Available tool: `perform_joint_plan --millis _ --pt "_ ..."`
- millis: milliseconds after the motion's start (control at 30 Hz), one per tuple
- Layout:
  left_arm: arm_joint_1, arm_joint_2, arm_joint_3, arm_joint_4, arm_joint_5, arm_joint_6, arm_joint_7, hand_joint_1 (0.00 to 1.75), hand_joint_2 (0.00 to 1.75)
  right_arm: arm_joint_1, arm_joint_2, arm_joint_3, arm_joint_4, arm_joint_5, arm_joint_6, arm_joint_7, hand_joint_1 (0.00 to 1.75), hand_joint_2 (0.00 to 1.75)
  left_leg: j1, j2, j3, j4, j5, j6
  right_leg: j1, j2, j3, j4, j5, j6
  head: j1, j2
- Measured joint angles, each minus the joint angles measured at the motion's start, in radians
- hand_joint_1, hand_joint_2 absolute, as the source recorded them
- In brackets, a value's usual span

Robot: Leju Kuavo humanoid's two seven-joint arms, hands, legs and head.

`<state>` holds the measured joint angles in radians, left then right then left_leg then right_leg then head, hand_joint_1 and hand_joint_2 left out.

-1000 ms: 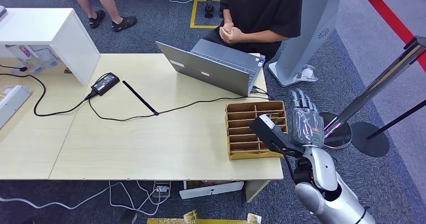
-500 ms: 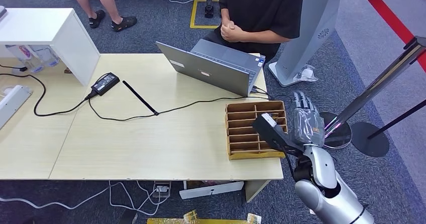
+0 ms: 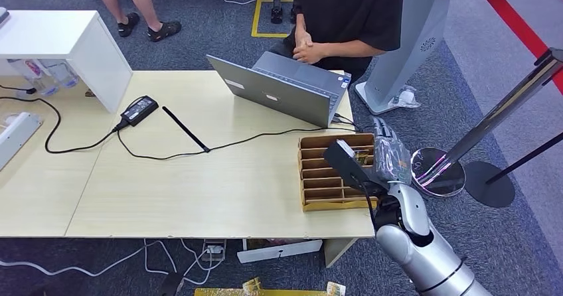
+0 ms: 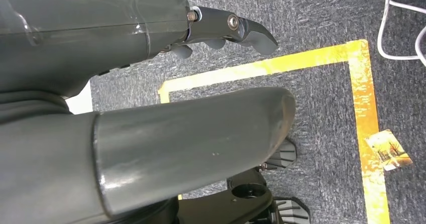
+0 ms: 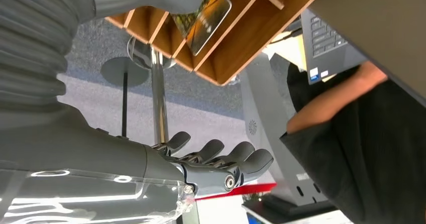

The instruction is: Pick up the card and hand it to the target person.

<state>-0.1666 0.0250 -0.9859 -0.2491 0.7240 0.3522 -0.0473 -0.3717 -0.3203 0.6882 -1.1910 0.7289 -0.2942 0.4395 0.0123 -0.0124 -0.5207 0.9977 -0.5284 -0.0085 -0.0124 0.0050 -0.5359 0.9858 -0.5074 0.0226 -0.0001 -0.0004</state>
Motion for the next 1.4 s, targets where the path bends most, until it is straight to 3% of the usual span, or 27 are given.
perform_joint_plan --millis 1100,1400 --pt "-0.001 0.001 -0.007 0.000 -0.001 0.003 0.000 0.00 0.00 -0.050 0.028 0.042 0.130 -0.057 0.007 0.031 0.48 1.75 0.000 0.000 0.000 0.000 0.000 0.000 0.000 0.000 0.000 0.000 0.000 0.000 0.000 0.000" --pt "-0.001 0.001 -0.007 0.000 -0.001 0.002 -0.002 0.00 0.00 -0.051 0.026 0.044 0.133 -0.036 0.023 0.052 0.66 1.75 0.000 0.000 0.000 0.000 0.000 0.000 0.000 0.000 0.000 0.000 0.000 0.000 0.000 0.000"
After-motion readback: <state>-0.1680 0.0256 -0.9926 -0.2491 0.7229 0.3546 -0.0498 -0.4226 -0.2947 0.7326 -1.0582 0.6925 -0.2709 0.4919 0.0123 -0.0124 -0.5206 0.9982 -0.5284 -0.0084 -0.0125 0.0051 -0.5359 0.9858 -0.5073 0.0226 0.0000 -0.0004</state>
